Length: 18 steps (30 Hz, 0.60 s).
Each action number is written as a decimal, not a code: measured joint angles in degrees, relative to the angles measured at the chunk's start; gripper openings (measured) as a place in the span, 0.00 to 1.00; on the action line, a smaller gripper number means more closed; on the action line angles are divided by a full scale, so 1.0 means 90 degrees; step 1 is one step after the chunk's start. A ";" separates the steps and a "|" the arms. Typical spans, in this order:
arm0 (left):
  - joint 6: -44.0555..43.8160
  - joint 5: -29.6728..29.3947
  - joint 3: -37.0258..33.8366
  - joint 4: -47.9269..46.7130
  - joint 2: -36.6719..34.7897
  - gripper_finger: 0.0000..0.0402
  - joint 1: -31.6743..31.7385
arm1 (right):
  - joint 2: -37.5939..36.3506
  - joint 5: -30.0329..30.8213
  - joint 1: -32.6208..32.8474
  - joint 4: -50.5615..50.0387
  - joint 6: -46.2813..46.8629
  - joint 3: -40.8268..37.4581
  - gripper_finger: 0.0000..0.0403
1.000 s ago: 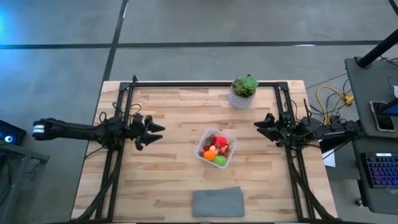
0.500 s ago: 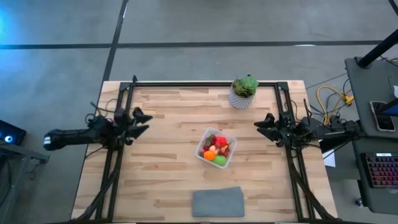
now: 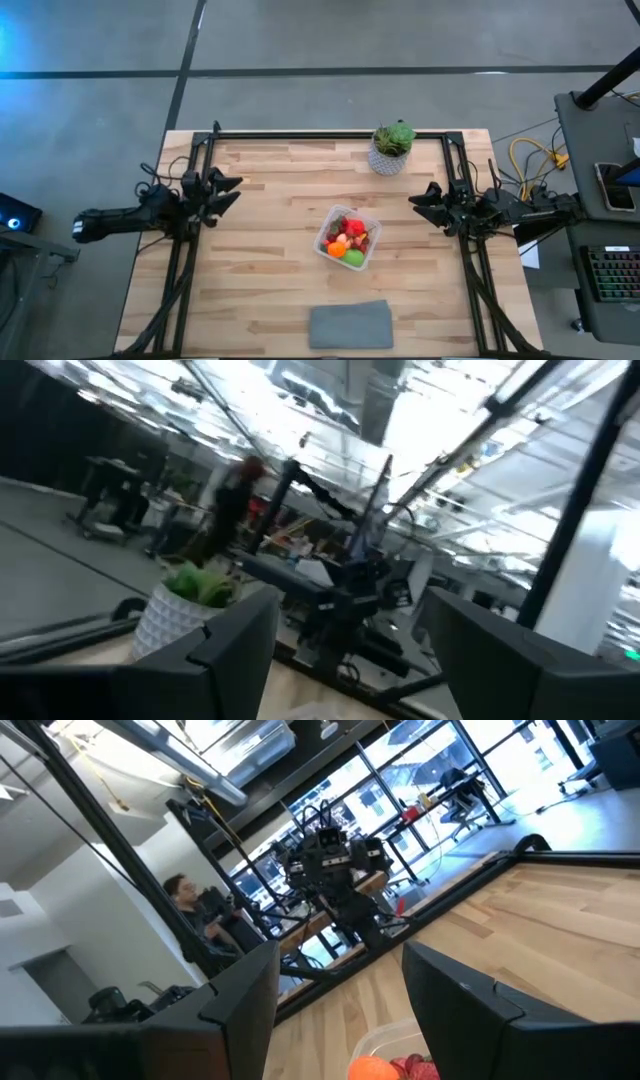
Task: Pick and placing Produce into tupperware
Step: Return to Home Position
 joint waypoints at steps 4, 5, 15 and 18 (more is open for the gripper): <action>0.0018 0.0481 -0.0001 -0.0216 -0.0018 0.59 -0.0043 | 0.0001 0.0000 0.0001 0.0000 -0.0002 0.0000 0.51; 0.0013 0.0568 -0.0001 -0.0371 -0.0011 0.59 -0.0071 | 0.0000 0.0000 0.0000 -0.0002 -0.0002 0.0000 0.51; 0.0137 0.0671 -0.0066 -0.1641 0.0086 0.59 -0.0221 | 0.0002 0.0000 0.0002 -0.0002 -0.0013 0.0000 0.51; 0.0253 0.0694 -0.0074 -0.1726 0.0060 0.59 -0.0220 | 0.0002 0.0000 0.0000 -0.0002 -0.0013 0.0000 0.51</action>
